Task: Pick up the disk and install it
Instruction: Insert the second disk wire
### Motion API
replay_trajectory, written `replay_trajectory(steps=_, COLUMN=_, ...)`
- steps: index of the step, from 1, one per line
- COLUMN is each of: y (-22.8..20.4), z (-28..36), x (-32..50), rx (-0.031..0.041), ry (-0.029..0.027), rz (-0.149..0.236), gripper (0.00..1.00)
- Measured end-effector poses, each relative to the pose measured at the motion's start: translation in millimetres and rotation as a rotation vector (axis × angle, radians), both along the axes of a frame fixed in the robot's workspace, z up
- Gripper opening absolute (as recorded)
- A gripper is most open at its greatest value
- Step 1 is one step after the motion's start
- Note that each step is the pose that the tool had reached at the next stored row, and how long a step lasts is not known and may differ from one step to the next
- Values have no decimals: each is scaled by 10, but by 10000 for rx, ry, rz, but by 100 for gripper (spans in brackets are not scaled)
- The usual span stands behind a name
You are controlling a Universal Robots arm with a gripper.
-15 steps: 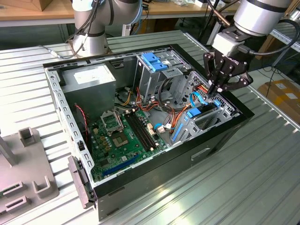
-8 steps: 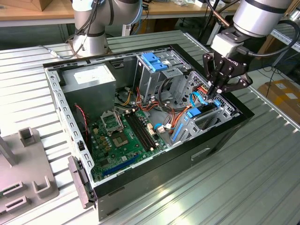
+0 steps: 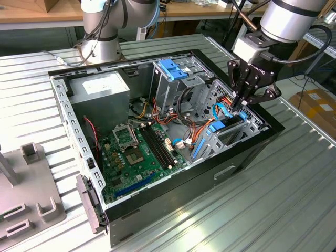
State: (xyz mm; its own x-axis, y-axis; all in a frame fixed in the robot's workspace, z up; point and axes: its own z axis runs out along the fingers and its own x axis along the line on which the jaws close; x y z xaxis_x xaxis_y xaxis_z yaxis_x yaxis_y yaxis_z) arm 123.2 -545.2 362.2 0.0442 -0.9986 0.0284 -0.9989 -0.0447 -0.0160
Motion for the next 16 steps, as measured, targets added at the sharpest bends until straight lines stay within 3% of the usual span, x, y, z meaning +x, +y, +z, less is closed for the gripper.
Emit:
replay_trajectory(steps=2, y=-5, z=-2, x=0, rx=2, ry=0, rz=0, gripper=16)
replay_trajectory(steps=7, y=-68, z=-28, x=-26, rx=3, ry=0, rz=-19, gripper=16)
replay_trajectory(steps=16, y=-79, z=-61, x=-29, rx=-1, ry=0, rz=-69, gripper=16)
